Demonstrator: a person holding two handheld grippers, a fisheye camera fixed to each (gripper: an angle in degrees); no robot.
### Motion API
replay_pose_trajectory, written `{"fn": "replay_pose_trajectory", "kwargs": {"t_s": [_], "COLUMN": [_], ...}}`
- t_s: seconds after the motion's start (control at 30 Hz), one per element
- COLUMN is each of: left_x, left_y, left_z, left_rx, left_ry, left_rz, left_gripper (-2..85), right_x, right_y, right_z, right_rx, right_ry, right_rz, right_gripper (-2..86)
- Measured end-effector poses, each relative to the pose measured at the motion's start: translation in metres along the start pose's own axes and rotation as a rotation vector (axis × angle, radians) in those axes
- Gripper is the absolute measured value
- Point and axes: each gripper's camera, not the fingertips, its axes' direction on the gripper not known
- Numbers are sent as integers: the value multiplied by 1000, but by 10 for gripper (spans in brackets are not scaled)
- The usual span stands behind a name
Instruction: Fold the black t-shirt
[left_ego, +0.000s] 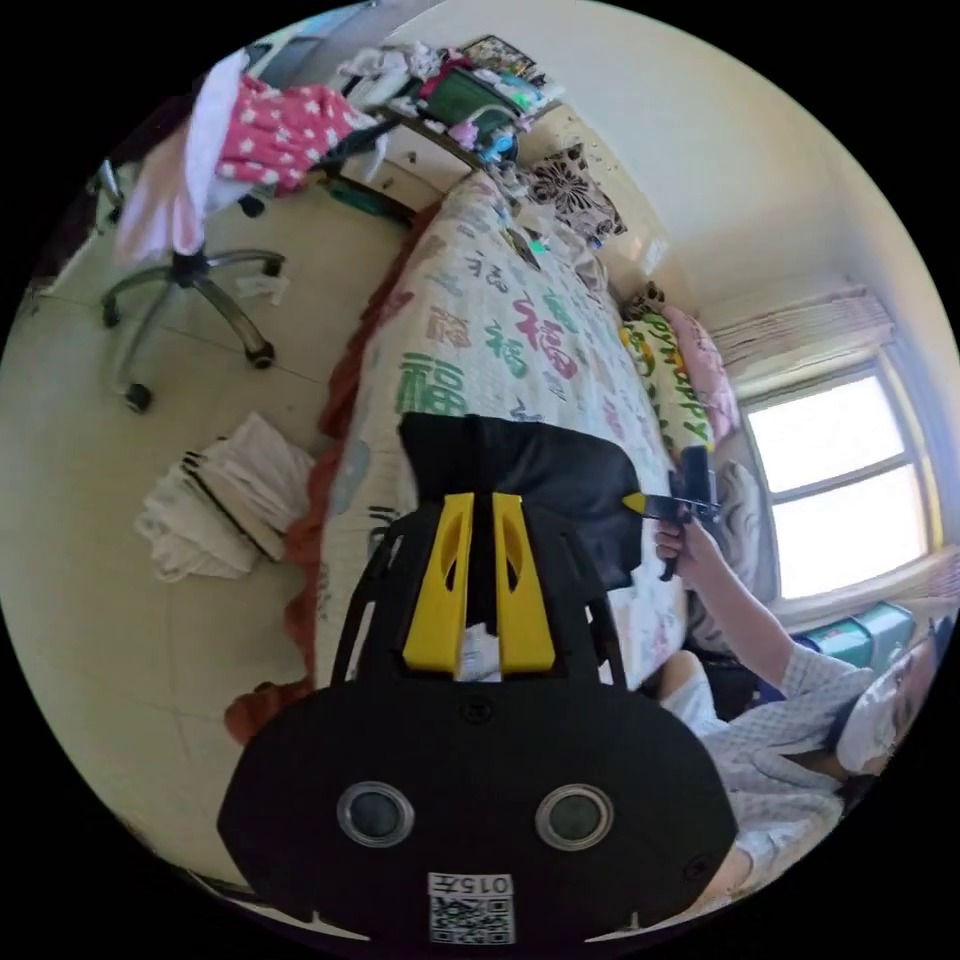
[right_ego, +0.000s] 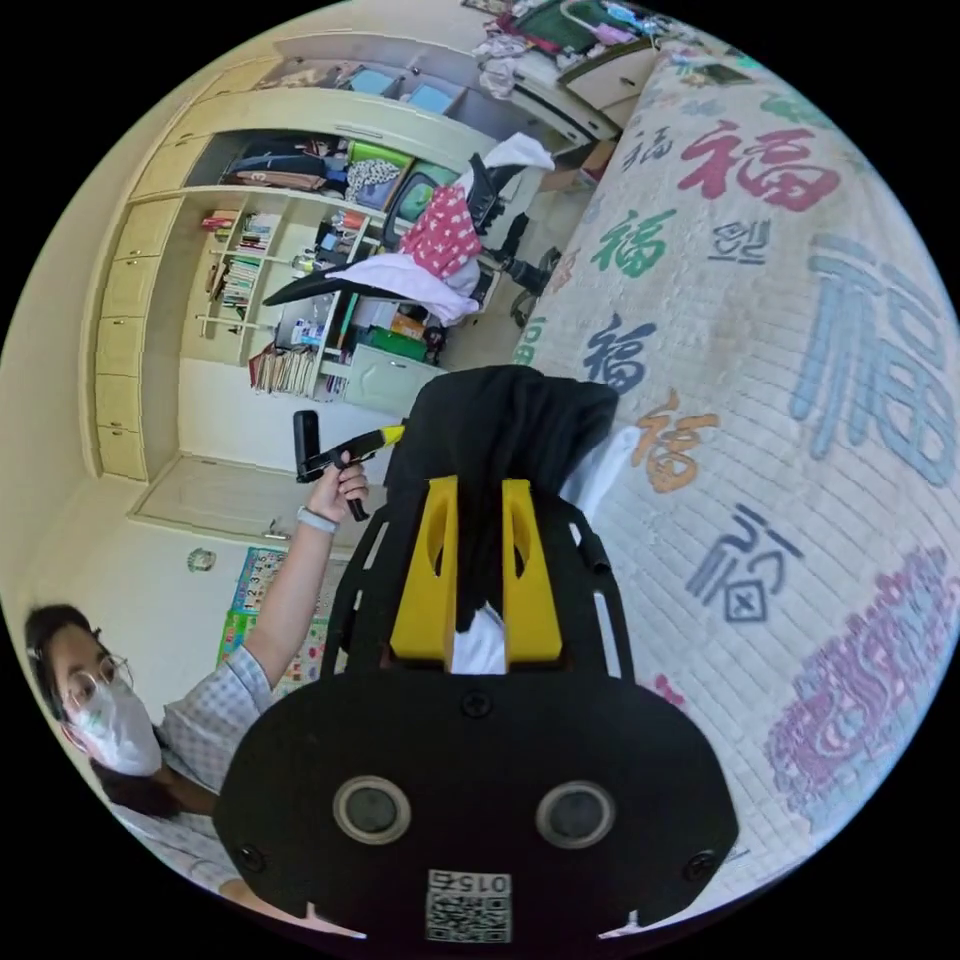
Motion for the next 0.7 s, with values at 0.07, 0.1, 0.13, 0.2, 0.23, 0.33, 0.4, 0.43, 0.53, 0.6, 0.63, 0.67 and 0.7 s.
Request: {"fn": "replay_pose_trajectory", "kwargs": {"t_s": [0.07,0.1,0.13,0.2,0.23,0.33,0.4,0.43,0.53,0.6,0.63,0.67,0.7], "left_x": [18,31,47,74,92,130,150,163,194,213,228,237,256], "left_y": [34,66,102,161,200,290,335,359,400,411,416,418,420], "left_z": [-39,-60,-76,-87,-86,-73,-67,-64,-57,-51,-49,-49,-49], "left_rx": [68,103,124,138,133,146,203,248,325,318,315,318,321], "left_ry": [-52,-64,-84,-117,-142,-173,-181,-180,-167,-124,-106,-98,-90], "left_rz": [51,77,86,112,114,40,-35,-87,-201,-230,-243,-243,-230], "left_gripper": [59,74,87,101,107,111,112,112,113,114,116,117,119], "right_x": [12,15,16,13,12,7,7,8,20,44,49,62,77], "right_y": [17,32,41,75,84,119,131,132,129,121,117,104,88], "right_z": [0,4,9,50,65,153,228,247,338,398,406,415,415], "right_rx": [56,81,85,2,-35,-210,-329,-354,-511,-580,-577,-570,-561], "right_ry": [66,129,158,236,254,299,307,304,370,582,599,565,473], "right_rz": [-39,-76,-97,-228,-262,-433,-562,-590,-693,-727,-735,-687,-606], "right_gripper": [79,87,94,109,112,134,148,151,146,102,86,63,48]}}
